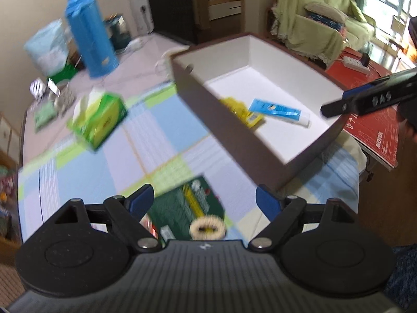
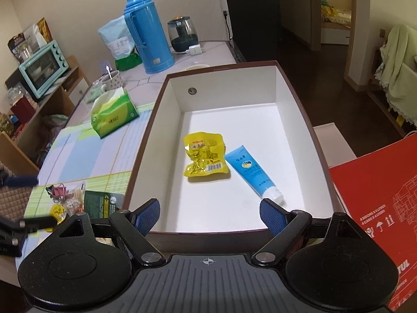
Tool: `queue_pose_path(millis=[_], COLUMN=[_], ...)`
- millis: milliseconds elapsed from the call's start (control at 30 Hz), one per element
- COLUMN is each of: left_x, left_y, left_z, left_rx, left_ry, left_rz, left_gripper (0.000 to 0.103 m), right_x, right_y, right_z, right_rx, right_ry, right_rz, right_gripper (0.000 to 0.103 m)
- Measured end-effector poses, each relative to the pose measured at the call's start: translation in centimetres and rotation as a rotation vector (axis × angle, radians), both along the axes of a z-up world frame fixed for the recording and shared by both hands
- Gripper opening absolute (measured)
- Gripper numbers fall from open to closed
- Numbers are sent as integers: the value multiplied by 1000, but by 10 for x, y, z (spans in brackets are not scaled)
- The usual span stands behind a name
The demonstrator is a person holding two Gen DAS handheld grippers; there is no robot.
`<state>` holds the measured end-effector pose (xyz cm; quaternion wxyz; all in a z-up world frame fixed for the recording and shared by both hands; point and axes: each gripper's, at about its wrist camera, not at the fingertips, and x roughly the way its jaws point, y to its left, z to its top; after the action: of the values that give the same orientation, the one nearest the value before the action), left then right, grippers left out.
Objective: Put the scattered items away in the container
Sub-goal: 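Withdraw both tools from the box back toward the remaining items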
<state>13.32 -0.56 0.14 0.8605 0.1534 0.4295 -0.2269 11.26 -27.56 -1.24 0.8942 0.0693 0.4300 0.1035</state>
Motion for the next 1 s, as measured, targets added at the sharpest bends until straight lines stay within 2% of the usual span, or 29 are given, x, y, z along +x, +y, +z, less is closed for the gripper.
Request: queue_pose_path(millis=[167,333,500,633,1000], left_x=[-13,-24,-25,-16,16], left_y=[56,100,128,149,190], left_z=[-26,-44,-52,-54,-62], left_rx=[17,42,74,65,58], left_ry=[30,46,36,41,58], left_rz=[119,201,216,216,151], left_gripper=[83,83,81,79,63], right_x=[-1,1,0,-1,0], right_y=[11,36,65,89,153], right_z=[-2,-4,-5,-4,-16], right_rx=[55,61,71,71,56], right_ry=[-18,-20,-30,-43,-36], right_rz=[-2,25,67,105,219], right_gripper=[86,86,86,86,86])
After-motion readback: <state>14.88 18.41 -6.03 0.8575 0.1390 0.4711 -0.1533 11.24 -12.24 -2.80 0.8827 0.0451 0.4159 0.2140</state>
